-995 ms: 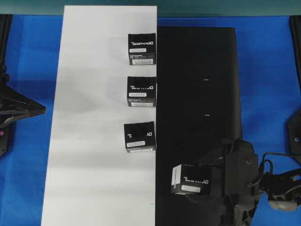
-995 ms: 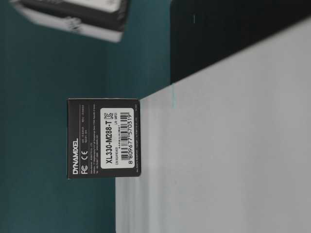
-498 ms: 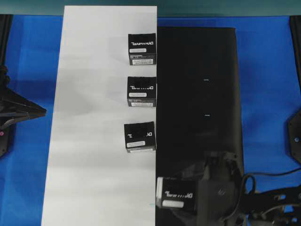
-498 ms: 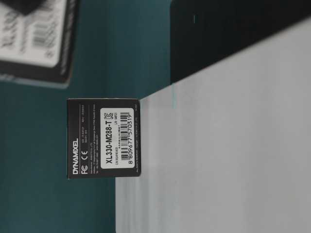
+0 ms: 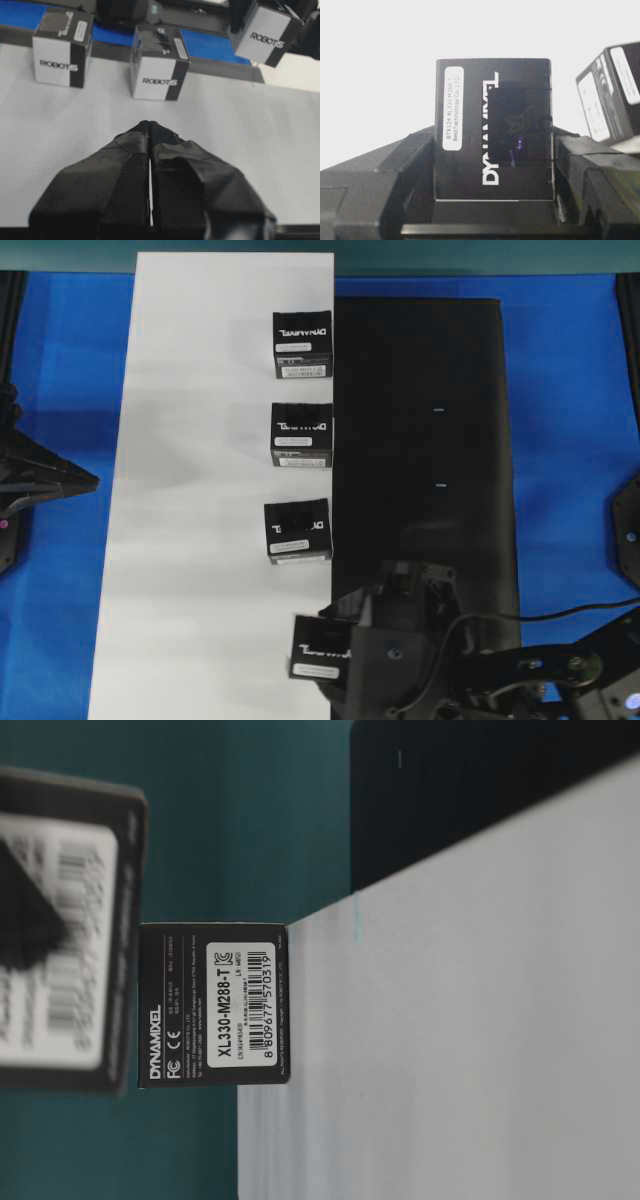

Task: Place the box from the black base onto the white base.
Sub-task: 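Carry the held box left onto the white base below the others, then lower the box onto the white base and open the right gripper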

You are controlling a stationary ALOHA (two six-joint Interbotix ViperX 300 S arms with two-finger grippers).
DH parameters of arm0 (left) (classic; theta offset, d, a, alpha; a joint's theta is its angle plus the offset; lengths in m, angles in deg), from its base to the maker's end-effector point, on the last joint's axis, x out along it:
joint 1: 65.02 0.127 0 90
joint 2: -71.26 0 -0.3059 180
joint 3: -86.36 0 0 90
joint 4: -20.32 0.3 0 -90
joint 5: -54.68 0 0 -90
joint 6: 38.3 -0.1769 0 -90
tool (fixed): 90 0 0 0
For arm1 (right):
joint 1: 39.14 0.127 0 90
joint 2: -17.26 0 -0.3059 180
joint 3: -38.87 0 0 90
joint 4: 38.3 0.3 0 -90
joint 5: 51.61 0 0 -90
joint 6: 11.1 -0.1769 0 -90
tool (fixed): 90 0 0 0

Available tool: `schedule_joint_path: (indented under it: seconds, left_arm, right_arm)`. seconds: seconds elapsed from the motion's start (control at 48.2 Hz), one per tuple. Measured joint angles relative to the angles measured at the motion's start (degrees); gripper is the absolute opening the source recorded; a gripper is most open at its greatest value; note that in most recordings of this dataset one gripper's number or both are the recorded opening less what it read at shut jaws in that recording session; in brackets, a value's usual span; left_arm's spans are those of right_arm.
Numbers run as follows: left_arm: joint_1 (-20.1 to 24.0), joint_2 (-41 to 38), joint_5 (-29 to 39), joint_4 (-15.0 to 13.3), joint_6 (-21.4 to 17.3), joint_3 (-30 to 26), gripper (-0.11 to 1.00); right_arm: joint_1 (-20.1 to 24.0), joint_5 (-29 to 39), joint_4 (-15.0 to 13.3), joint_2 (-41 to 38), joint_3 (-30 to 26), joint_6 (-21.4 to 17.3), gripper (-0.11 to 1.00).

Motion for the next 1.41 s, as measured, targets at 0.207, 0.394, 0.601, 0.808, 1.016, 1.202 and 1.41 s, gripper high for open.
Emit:
schedule_joint_path:
  seconds: [0.207, 0.394, 0.601, 0.808, 1.016, 1.202, 1.41]
  left_arm:
    - [0.0, 0.7, 0.1, 0.1, 0.0, 0.0, -0.03]
    - [-0.4, 1.5, 0.2, 0.0, 0.1, 0.0, -0.03]
    - [-0.8, 1.7, 0.2, 0.0, 0.0, 0.0, -0.03]
    - [-0.8, 1.7, 0.2, 0.0, 0.1, 0.0, -0.03]
    - [-0.8, 1.7, 0.2, 0.0, 0.0, 0.0, -0.03]
    - [-0.8, 1.7, 0.2, 0.0, 0.0, 0.0, -0.03]
    - [-1.0, 1.8, 1.1, 0.0, 0.0, 0.0, -0.03]
  right_arm:
    - [-0.7, -0.2, 0.1, -2.5, -1.8, 1.5, 0.59]
    - [-1.7, -0.3, 1.0, -3.9, -2.7, 3.4, 0.59]
    - [-2.3, -0.4, 2.7, -5.0, -2.7, 4.0, 0.61]
    - [-2.4, -1.0, 2.8, -5.7, -2.5, 4.6, 0.64]
    - [-2.5, -1.7, 2.8, -6.2, -2.1, 4.6, 0.65]
    - [-2.5, -2.5, 2.9, -6.2, -1.3, 4.6, 0.65]
    - [-2.8, -2.9, 2.9, -6.2, -0.4, 4.6, 0.75]
